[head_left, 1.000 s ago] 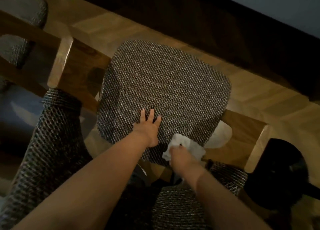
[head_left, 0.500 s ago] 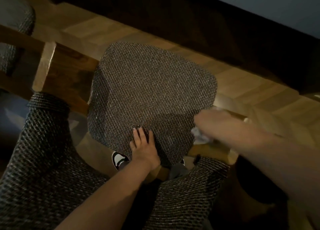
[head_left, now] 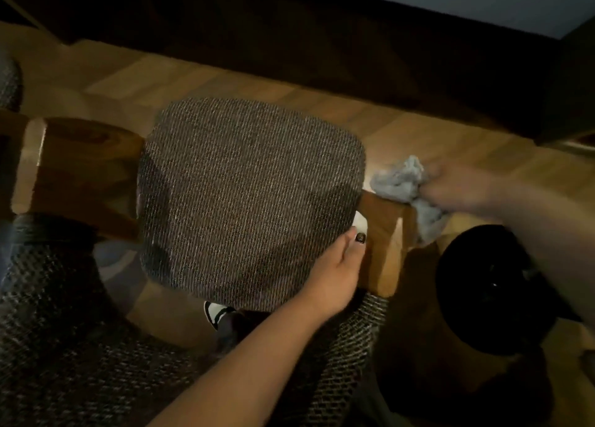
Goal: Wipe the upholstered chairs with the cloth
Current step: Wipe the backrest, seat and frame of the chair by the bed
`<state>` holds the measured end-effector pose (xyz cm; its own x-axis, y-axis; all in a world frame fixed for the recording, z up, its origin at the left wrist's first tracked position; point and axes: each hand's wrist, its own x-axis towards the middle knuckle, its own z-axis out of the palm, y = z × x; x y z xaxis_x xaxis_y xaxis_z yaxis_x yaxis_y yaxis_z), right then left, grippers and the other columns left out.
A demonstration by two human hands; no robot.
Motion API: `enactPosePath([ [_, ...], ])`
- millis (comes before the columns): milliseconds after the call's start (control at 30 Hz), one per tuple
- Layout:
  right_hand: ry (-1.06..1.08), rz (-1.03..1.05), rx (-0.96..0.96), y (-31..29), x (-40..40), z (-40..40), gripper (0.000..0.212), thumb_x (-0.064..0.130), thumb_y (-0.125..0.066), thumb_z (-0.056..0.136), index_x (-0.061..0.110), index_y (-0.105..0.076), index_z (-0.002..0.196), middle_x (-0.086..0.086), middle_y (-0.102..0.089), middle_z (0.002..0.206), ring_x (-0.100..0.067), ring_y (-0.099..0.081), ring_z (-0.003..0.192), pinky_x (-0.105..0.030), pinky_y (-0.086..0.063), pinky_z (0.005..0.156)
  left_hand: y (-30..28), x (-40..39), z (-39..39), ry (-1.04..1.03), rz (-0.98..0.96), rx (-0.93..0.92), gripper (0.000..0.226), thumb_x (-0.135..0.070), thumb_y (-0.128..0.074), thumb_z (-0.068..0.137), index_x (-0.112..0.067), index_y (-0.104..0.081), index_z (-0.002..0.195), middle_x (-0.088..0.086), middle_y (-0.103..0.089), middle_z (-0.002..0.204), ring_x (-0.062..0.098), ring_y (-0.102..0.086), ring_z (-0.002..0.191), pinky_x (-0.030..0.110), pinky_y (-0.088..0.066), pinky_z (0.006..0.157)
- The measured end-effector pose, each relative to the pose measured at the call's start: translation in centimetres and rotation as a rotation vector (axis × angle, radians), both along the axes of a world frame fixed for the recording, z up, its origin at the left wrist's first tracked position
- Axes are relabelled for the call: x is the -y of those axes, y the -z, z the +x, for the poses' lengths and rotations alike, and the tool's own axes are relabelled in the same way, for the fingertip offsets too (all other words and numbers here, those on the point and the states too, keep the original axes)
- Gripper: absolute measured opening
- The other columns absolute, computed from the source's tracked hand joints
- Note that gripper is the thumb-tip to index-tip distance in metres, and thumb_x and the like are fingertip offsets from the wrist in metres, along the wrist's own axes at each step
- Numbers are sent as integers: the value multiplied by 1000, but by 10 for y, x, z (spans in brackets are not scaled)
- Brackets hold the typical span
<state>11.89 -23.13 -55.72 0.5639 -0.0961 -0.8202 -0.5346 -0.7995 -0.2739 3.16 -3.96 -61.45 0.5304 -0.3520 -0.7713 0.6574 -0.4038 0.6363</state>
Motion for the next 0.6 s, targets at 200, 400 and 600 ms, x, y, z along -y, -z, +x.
enactPosePath([
  [200, 849, 360, 275, 12, -19, -104, 17, 13, -52, 90, 10, -68, 84, -1, -73, 74, -19, -69, 76, -30, -56, 70, -19, 52, -4, -47, 51, 94, 54, -52, -26, 99, -29, -34, 148, -5, -41, 149, 11, -37, 136, 34, -27, 116],
  [400, 1257, 730, 368, 84, -44, -98, 27, 13, -43, 98, 2, -62, 114, -4, -69, 99, 7, -65, 78, -8, -48, 68, -9, 90, 14, -56, 273, 353, 49, -45, -27, 101, -22, -43, 141, 1, -57, 133, 16, -52, 123, 37, -38, 108],
  [600, 1487, 840, 298, 191, -28, -52, 39, 29, -46, 96, -2, -63, 113, -17, -70, 96, -21, -67, 80, -24, -50, 62, 13, 88, 9, -50, 250, 498, 35, -25, -36, 103, -15, -53, 131, -26, -59, 107, -27, -46, 88, -4, -33, 77],
])
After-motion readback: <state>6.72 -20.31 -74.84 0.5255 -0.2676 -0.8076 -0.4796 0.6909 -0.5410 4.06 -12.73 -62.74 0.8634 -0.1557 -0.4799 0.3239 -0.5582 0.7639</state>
